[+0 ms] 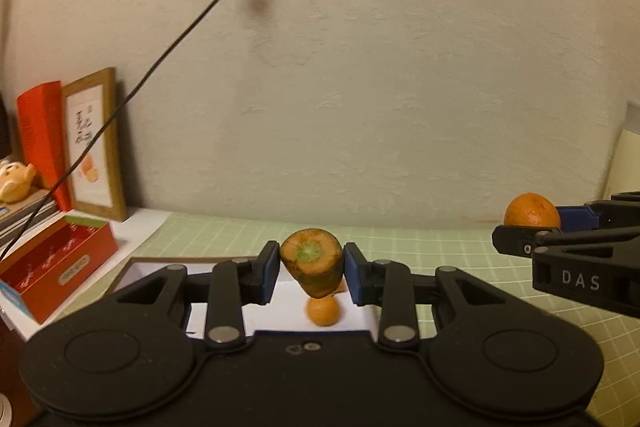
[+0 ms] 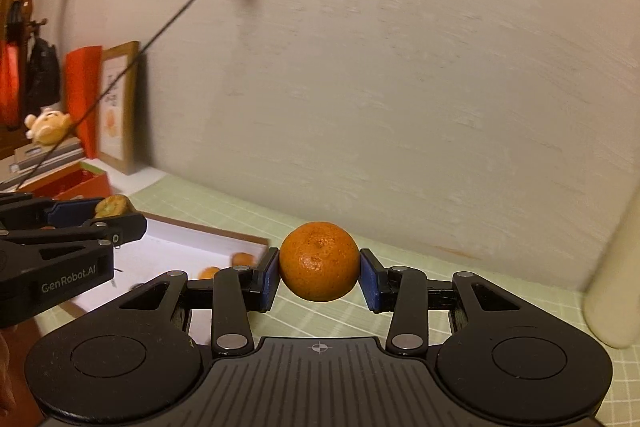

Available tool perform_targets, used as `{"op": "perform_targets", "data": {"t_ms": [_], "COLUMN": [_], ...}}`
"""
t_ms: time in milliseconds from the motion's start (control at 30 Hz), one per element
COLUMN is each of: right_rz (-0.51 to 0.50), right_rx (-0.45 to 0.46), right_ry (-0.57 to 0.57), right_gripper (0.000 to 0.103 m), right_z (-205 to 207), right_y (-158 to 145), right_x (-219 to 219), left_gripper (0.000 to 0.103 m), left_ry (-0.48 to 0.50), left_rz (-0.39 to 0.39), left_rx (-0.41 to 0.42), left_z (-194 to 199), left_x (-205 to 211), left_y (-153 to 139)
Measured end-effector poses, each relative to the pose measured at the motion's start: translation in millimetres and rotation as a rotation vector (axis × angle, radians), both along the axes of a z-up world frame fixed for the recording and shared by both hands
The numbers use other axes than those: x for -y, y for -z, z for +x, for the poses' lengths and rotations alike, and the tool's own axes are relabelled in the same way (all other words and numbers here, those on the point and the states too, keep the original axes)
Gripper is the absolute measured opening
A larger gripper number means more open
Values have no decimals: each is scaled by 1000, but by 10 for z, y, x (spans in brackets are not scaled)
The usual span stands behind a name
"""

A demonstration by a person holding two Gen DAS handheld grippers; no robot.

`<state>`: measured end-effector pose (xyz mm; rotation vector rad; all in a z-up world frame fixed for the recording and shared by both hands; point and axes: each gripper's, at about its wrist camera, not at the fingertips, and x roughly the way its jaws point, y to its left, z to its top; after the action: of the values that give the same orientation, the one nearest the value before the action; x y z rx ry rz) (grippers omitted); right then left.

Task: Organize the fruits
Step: 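Carry the carrot chunk and orange over the white box with both tools, then open both tools to drop the carrot chunk and orange into the box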

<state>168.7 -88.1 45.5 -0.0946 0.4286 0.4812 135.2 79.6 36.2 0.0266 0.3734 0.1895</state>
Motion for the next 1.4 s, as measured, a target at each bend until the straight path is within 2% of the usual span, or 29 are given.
{"op": "perform_targets", "data": {"t_ms": [467,867,1400], "right_rz": [10,-12,-91], "right_rx": [15,8,-55], "right_ry": [-118,-150,-196], "right_gripper": [42,42,42], "right_z": [-56,72,373], "right_y": [-15,69,419], "right_x": [-594,-905,-1233], "left_gripper": [25,25,25], "left_ry": [-129,-222,-320], "left_rz": [-18,-14,-38], "left_rx": [-3,-25,-107], "left_z": [-177,-192,-109], "left_x": [-666,-1108,-1691], "left_y": [-2,69,323]}}
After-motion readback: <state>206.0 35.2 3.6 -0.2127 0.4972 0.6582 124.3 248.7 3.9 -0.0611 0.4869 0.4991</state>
